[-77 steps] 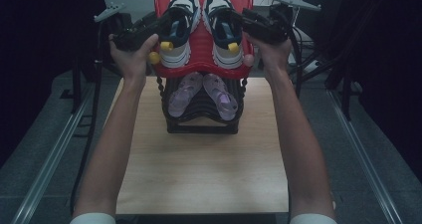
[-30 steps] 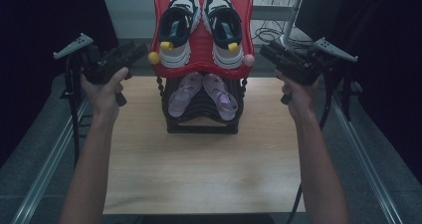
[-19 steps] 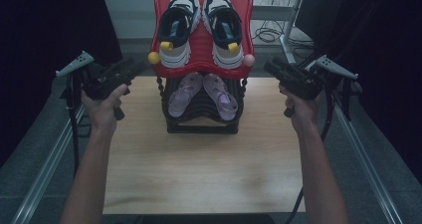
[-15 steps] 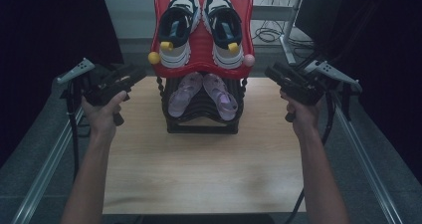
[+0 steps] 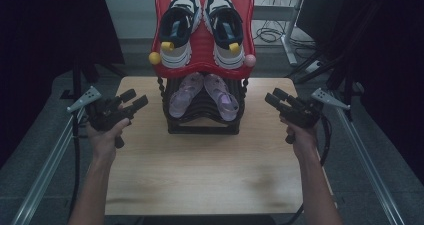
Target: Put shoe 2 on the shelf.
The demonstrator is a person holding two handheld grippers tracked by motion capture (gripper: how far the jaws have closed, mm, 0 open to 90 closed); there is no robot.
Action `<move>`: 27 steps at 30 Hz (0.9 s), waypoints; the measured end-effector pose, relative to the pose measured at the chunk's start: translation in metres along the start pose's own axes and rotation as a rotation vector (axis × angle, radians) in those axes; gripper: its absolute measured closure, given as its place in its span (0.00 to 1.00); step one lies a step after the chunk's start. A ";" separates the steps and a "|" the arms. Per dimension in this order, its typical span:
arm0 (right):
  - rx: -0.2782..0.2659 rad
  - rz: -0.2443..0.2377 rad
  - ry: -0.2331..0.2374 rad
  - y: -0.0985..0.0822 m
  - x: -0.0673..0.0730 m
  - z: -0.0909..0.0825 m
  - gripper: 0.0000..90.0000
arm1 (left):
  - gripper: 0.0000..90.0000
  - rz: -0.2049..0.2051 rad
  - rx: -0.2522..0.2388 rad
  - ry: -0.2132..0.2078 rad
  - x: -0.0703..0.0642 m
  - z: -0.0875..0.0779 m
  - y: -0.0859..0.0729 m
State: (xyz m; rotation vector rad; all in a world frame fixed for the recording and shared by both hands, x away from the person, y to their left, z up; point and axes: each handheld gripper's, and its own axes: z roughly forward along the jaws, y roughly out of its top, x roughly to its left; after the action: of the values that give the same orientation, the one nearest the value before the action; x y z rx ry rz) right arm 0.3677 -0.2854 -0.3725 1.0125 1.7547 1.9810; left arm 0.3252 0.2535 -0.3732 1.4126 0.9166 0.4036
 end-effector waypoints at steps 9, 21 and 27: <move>0.055 0.075 -0.042 -0.055 -0.020 -0.017 0.52 | 0.38 -0.061 0.041 0.017 0.017 -0.007 -0.048; 0.172 0.091 -0.095 -0.103 -0.031 -0.025 0.51 | 0.39 -0.058 0.147 0.048 0.023 0.001 -0.092; 0.239 0.058 -0.122 -0.118 -0.030 -0.023 0.51 | 0.39 -0.055 0.201 0.047 0.024 0.006 -0.107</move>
State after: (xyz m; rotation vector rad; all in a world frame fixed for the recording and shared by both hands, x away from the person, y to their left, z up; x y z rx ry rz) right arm 0.3478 -0.2974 -0.4939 1.2455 1.9462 1.7300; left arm 0.3152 0.2496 -0.4824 1.5620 1.0550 0.3116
